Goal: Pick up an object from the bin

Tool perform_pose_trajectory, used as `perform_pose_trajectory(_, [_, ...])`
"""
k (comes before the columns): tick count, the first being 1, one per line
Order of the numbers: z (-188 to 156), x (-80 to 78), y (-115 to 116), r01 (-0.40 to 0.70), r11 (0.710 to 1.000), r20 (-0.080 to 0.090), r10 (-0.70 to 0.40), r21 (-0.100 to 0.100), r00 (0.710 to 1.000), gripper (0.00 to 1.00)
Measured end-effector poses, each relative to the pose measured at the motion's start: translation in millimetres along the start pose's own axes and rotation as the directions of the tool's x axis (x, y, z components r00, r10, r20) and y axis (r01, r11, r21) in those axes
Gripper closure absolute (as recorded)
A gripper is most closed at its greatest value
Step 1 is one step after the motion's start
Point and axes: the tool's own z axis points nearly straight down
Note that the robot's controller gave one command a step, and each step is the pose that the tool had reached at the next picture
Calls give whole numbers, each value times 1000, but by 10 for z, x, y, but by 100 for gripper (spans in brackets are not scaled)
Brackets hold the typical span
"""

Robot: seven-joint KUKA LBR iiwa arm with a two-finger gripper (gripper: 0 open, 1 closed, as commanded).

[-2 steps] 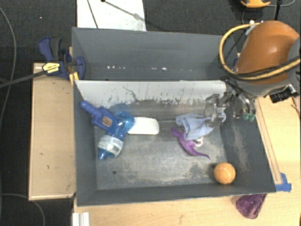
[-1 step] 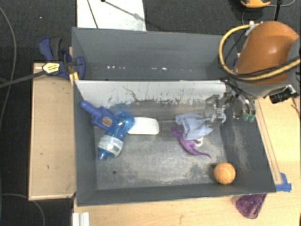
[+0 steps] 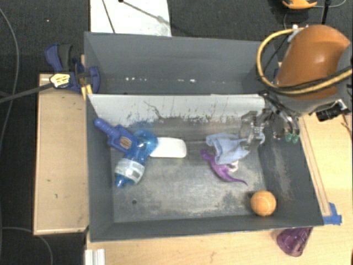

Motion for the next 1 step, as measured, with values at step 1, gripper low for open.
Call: perform_pose_trajectory(1, [0,0,0,0,1000,0,0,0,1000,100])
